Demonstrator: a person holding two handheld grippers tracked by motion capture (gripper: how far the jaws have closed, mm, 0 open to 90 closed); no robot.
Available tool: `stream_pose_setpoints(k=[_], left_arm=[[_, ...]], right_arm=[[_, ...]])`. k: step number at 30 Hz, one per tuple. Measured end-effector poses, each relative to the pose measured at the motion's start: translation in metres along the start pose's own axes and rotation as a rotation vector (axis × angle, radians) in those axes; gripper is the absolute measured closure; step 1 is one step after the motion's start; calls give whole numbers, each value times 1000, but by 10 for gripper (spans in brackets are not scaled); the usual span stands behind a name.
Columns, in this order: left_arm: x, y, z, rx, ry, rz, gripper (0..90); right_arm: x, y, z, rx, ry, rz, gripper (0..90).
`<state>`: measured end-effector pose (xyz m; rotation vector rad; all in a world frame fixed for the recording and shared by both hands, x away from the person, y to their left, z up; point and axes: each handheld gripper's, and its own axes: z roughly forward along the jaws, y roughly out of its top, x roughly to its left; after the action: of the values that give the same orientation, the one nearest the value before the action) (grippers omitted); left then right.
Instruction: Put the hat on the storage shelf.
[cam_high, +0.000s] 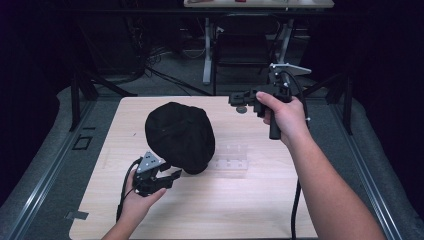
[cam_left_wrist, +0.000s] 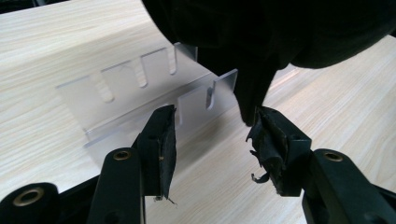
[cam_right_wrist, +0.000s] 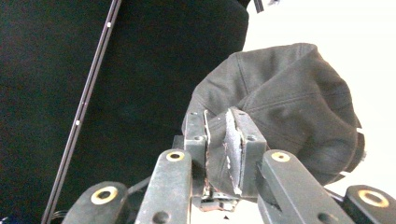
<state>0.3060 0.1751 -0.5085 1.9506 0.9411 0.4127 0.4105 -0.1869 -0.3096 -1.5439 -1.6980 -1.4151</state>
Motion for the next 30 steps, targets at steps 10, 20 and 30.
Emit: stream_pose_setpoints(k=[10,20,30], left_arm=[[12,-15,-15,5,31,-51,480],[31,-40,-17,10,59,-124,467],[43,-51,-14,37,57,-148,450]], right_arm=[[-1,-4,-14,-11,-41,-26,773],[-14,-12,-22,-10,-86,-30,753],[-20,-28,-36,-30,-191,-101,728]])
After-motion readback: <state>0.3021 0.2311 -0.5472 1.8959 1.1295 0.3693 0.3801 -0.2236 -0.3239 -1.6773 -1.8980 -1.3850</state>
